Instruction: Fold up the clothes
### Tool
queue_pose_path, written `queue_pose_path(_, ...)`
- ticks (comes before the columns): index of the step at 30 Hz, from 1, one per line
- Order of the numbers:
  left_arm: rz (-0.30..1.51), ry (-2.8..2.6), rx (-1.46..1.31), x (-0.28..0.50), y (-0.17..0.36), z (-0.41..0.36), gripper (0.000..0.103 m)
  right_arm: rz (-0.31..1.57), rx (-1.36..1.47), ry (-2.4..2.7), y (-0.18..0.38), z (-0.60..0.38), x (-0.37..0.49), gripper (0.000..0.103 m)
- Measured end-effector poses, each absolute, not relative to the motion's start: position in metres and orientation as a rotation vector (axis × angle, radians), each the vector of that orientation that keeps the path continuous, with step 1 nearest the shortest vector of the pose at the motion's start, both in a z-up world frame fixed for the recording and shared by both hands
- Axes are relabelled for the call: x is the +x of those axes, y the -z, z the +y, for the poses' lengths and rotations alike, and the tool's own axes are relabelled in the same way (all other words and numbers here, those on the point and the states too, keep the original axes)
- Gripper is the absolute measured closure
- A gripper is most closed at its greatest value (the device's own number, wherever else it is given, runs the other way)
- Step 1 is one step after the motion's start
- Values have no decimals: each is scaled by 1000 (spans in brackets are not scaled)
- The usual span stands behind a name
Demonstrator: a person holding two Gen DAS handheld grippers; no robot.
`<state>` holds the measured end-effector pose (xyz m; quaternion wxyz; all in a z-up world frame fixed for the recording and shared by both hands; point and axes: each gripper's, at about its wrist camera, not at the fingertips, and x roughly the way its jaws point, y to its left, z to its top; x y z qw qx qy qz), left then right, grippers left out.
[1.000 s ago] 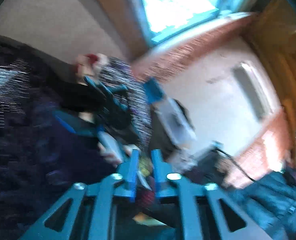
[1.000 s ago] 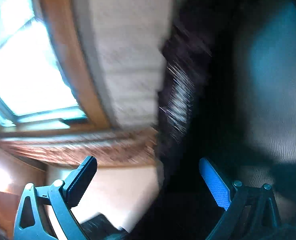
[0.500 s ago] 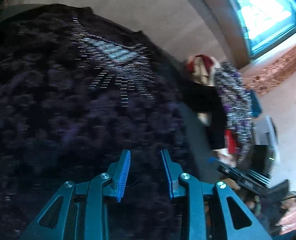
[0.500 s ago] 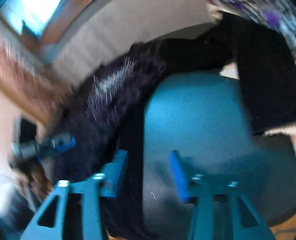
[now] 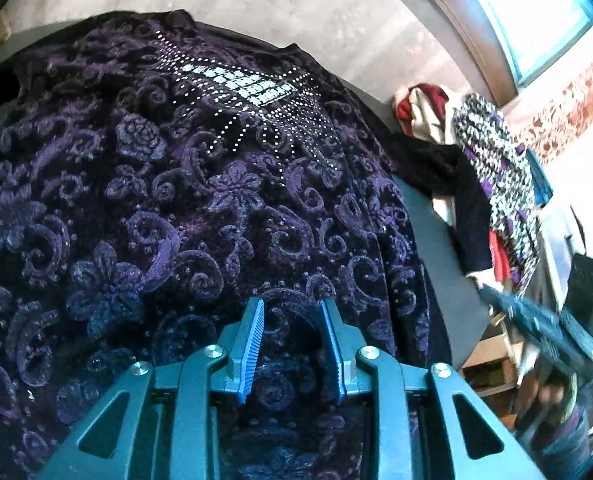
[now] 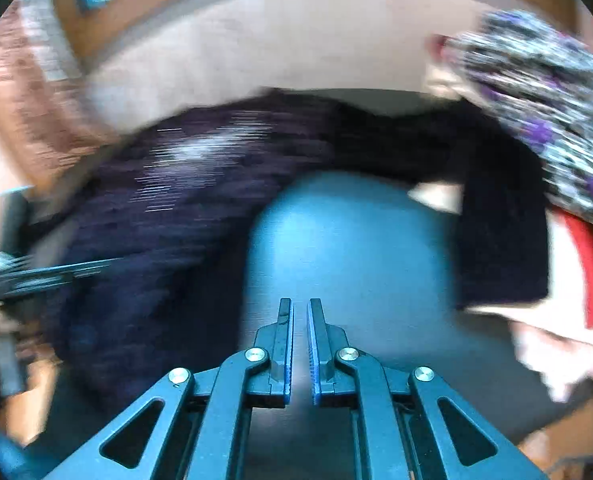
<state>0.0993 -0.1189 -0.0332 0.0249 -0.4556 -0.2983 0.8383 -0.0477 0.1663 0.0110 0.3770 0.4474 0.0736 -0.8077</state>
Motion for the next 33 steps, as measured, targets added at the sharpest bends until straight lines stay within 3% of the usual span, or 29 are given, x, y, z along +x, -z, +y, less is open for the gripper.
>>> queue_pose_path(2, -962, -2581, -1397, 101, 34, -122, 75, 172, 1140, 1930, -12, 137, -26, 78)
queue_pose_path(3, -972, -2580, -1395, 101, 35, -121, 75, 181, 1147, 1886, -8, 123, -18, 55)
queue_pose_path(4, -971, -2583, -1395, 100, 35, -120, 75, 206, 1159, 1862, -2, 109, -10, 40)
queue_pose_path(5, -953, -2591, -1400, 100, 34, -119, 75, 238, 1175, 1855, 6, 97, -4, 39)
queue_pose_path(6, -935, -2599, -1405, 99, 34, -118, 75, 251, 1178, 1879, 4, 104, -7, 43)
queue_pose_path(8, -895, -2615, -1412, 99, 32, -114, 75, 275, 1184, 1926, -2, 118, -11, 62)
queue_pose_path(9, -875, -2622, -1414, 99, 32, -113, 75, 288, 1187, 1949, -4, 125, -13, 92)
queue_pose_path(10, -868, -2621, -1413, 99, 32, -113, 75, 300, 1190, 1972, -7, 132, -15, 98)
queue_pose_path(18, -886, -2584, -1410, 98, 33, -121, 75, 397, 1274, 2151, -22, 198, -41, 98)
queue_pose_path(20, -864, -2586, -1438, 98, 30, -119, 74, 351, 1394, 2120, -11, 220, -53, 95)
queue_pose_path(24, -758, -2658, -1472, 101, 18, -119, 74, 148, 1360, 2157, -24, 239, -63, 86)
queue_pose_path(29, -667, -2783, -1465, 105, 4, -136, 74, -76, 1242, 2030, -38, 181, -91, 85)
queue_pose_path(33, -652, -2897, -1539, 107, 13, -162, 74, -92, 1209, 1925, -35, 105, -107, 81)
